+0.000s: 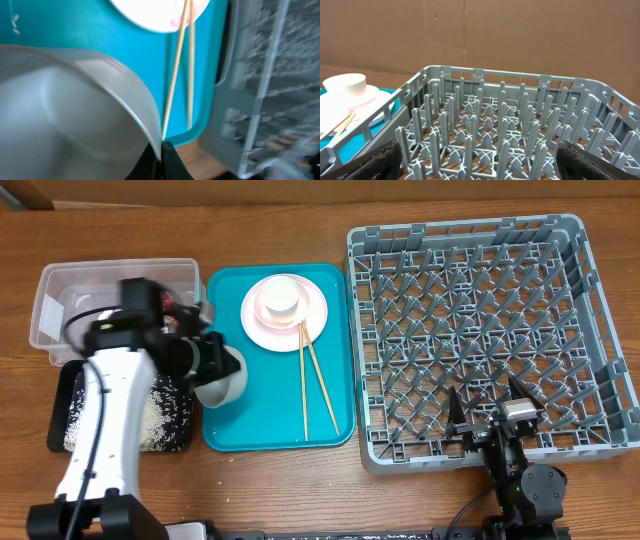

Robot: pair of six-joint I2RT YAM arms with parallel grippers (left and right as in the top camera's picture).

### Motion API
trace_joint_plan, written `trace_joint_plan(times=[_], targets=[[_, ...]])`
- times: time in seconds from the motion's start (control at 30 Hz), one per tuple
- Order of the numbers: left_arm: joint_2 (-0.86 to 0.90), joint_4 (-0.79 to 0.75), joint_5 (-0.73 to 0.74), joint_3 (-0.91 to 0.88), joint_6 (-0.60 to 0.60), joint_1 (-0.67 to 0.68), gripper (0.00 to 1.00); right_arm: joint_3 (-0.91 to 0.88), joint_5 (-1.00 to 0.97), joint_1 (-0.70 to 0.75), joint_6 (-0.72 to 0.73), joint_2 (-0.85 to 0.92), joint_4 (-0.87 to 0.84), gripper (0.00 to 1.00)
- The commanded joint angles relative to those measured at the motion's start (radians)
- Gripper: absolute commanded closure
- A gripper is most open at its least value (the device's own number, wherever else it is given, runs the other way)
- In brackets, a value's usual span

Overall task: Sort waste into correct bins and load items into the dishwasher
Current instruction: 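Carry the empty bowl back and set it on the teal tray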

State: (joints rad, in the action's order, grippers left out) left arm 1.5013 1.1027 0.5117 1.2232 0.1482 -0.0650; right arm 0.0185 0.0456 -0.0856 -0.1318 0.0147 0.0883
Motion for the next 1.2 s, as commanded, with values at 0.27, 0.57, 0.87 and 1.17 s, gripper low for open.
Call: trace_joint_plan(times=[0.27, 0.57, 0.87, 1.17], targets=[[-0.004, -0.039, -0.497, -0.036, 0.259, 0.401, 0.96, -0.011, 0.0, 0.003, 0.0, -0.012, -0.007, 0.0], [0.051, -0.133, -0.566, -0.143, 0.305, 0.454, 0.96, -0.011, 0.0, 0.003, 0.0, -0.012, -0.007, 0.0], [0.08, -0.197, -0.528, -0.155, 0.306, 0.455, 0.96, -0.011, 0.0, 0.003, 0.0, -0.012, -0.007, 0.0], [0.143, -0.226, -0.522, -0.156, 0.325, 0.455, 0.96, -0.011, 0.0, 0.003, 0.0, -0.012, -0.007, 0.0]])
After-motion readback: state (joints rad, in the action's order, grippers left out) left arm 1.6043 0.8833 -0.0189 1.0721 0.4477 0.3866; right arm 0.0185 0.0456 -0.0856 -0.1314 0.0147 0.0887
